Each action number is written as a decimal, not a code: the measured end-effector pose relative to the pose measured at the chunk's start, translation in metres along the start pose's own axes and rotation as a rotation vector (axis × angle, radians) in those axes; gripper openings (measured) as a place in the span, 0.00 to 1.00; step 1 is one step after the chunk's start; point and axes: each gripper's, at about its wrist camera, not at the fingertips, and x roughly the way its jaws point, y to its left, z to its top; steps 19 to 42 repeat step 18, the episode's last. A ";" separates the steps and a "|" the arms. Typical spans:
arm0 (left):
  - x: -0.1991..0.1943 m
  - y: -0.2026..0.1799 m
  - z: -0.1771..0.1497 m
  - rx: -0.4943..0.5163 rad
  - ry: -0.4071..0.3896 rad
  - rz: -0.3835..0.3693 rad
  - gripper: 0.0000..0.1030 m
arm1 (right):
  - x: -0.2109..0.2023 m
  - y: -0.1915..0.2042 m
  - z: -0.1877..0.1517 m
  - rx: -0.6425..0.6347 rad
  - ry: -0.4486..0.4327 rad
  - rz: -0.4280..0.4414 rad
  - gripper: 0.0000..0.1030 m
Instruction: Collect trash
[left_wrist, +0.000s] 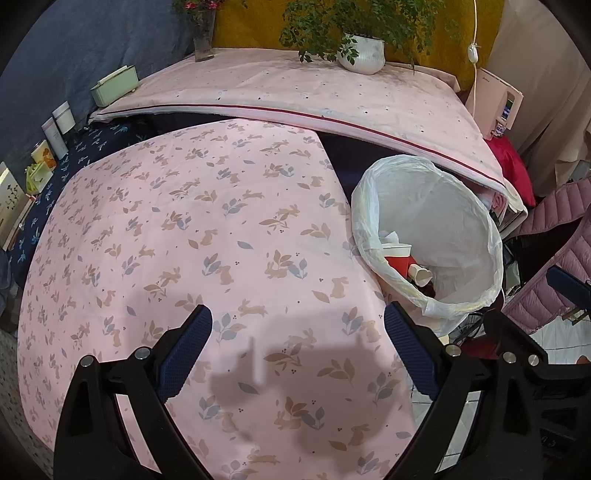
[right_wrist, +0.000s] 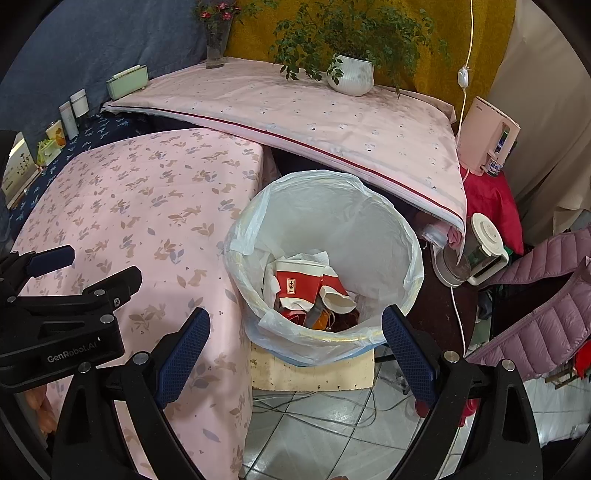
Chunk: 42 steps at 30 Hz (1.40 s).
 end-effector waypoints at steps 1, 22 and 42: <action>0.000 0.000 0.000 0.002 0.000 -0.001 0.87 | 0.000 0.000 0.000 0.001 0.000 0.000 0.88; 0.000 -0.002 0.000 0.002 -0.002 -0.022 0.87 | -0.002 -0.001 -0.006 0.032 -0.001 -0.008 0.88; 0.000 -0.002 0.000 0.002 -0.002 -0.022 0.87 | -0.002 -0.001 -0.006 0.032 -0.001 -0.008 0.88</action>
